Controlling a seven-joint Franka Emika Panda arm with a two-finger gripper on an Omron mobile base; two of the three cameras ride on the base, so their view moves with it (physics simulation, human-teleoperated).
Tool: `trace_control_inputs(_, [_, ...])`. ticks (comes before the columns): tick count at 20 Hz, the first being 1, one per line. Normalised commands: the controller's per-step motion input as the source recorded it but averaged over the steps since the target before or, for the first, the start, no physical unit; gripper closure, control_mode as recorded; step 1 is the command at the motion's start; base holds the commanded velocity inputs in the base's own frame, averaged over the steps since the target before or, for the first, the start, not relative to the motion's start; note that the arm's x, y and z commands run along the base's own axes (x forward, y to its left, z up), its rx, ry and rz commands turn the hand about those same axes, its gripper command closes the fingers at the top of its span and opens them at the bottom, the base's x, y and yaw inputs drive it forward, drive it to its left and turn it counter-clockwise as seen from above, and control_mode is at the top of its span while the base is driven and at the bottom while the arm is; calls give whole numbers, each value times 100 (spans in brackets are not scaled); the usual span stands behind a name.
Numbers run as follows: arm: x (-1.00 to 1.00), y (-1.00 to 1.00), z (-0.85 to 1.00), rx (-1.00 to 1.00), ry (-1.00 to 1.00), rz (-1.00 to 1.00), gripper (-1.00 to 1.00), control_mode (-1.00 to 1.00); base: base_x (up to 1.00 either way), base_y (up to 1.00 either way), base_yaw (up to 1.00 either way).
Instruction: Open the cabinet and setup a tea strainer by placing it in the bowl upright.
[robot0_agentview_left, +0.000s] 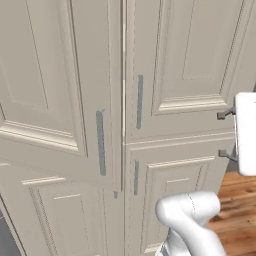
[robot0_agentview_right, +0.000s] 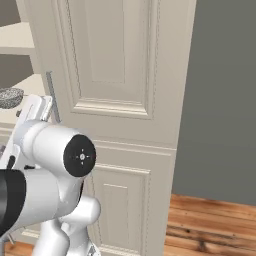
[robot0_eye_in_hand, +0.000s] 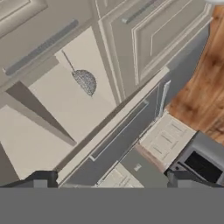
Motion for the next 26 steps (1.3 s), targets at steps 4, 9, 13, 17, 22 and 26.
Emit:
trace_control_inputs(4, [0,54,-55,13,6,18,-100,-100,0,0,0])
trace_control_inputs(9, [0,61,-33,3,4,22,-100,-100,0,0,0])
trace_control_inputs(13, [4,91,-31,0,1,17,-100,-100,0,0,0])
trace_control_inputs(17, [8,90,-14,0,-3,14,-100,-100,0,0,0])
trace_control_inputs(22, [22,72,-3,-2,-5,4,-100,-100,0,0,0])
trace_control_inputs(26, [37,-4,-1,-1,0,0,-100,-100,0,0,0])
